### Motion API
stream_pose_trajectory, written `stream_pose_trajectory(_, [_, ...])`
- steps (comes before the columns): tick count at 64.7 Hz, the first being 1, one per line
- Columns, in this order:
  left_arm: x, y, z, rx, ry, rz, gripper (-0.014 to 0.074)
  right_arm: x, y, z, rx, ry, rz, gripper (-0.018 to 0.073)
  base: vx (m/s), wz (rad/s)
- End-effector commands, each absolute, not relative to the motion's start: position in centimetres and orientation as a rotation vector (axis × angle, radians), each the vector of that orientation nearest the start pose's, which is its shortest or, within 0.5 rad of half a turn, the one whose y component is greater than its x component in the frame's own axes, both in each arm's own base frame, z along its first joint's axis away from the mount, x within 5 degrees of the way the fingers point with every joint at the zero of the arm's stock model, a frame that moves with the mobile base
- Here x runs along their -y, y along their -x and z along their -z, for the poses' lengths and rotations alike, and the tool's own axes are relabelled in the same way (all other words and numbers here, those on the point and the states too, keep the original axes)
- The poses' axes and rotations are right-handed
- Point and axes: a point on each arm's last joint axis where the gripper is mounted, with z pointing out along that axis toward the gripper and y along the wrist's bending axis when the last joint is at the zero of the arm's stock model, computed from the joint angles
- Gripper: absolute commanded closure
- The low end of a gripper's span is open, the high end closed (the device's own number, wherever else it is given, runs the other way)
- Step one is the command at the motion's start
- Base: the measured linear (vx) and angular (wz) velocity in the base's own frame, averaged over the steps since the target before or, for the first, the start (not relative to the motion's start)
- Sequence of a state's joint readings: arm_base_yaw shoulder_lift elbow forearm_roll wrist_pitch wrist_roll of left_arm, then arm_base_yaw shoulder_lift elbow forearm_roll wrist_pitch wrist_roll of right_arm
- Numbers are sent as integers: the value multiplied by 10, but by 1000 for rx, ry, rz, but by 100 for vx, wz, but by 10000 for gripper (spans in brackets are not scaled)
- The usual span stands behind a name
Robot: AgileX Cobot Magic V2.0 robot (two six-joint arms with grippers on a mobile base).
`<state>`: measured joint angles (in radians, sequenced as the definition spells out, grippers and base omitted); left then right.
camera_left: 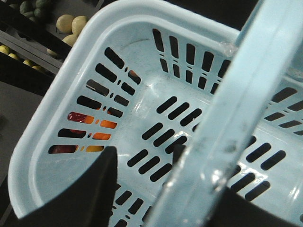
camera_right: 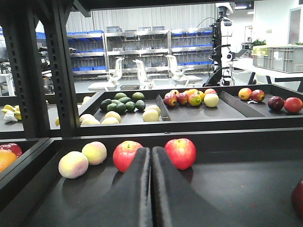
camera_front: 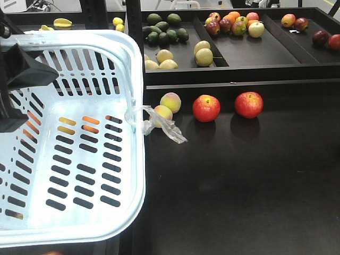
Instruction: Pick three apples into basket with both arms
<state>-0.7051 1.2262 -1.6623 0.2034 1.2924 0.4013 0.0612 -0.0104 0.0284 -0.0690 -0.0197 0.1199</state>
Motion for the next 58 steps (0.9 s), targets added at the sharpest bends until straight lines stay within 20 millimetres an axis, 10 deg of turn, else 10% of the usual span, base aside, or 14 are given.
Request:
stream_pose_trajectory(1, [117,-165,-502,-1910,-1126,-92,604,-4,-55,-208,-1414,21,-89,568,0,0])
stream_pose_trajectory(58, [117,-165,-502,-1910,-1127,-91,604,-4,-55,-208,-1414,21,-89,568,0,1])
